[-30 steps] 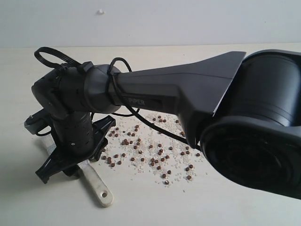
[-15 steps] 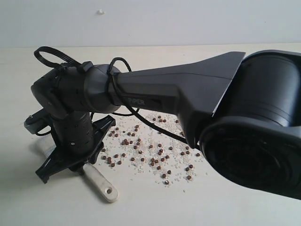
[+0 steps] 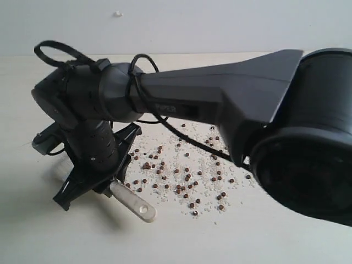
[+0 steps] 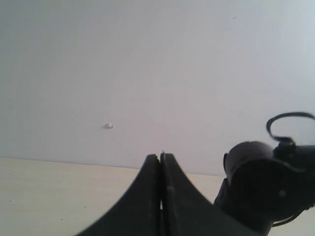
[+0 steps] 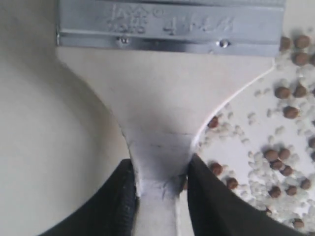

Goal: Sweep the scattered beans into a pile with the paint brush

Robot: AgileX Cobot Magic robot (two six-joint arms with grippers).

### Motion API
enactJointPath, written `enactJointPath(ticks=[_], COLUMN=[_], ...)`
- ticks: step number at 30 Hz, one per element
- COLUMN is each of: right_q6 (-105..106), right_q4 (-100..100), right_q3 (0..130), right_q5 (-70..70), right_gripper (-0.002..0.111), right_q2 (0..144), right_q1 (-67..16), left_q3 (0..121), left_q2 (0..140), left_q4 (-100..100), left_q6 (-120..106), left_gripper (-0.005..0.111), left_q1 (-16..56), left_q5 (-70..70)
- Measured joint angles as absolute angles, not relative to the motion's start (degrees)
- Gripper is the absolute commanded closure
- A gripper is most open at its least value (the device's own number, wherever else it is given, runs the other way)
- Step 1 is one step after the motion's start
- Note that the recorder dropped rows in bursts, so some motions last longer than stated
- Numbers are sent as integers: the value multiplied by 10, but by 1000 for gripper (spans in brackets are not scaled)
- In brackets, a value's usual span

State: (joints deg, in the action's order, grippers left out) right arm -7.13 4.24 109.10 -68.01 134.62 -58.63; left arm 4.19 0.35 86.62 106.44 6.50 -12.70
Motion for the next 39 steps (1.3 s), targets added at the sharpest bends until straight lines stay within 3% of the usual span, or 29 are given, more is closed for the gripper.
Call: enactJointPath(ticks=[19,39], right_q6=[-23,46], right_q4=[39,44], right_q3=[1081,785], right_q5=[-700,-703], right_gripper=[108,108], right_q2=[1194,997], right_q1=[-579,-485], left_q3=[42,42], left_q2=[4,4], left_q4=[866,866], left_q6=[1064,1064], left_gripper=[107,107], left_q1=[65,65], left_q5=[-127,-127])
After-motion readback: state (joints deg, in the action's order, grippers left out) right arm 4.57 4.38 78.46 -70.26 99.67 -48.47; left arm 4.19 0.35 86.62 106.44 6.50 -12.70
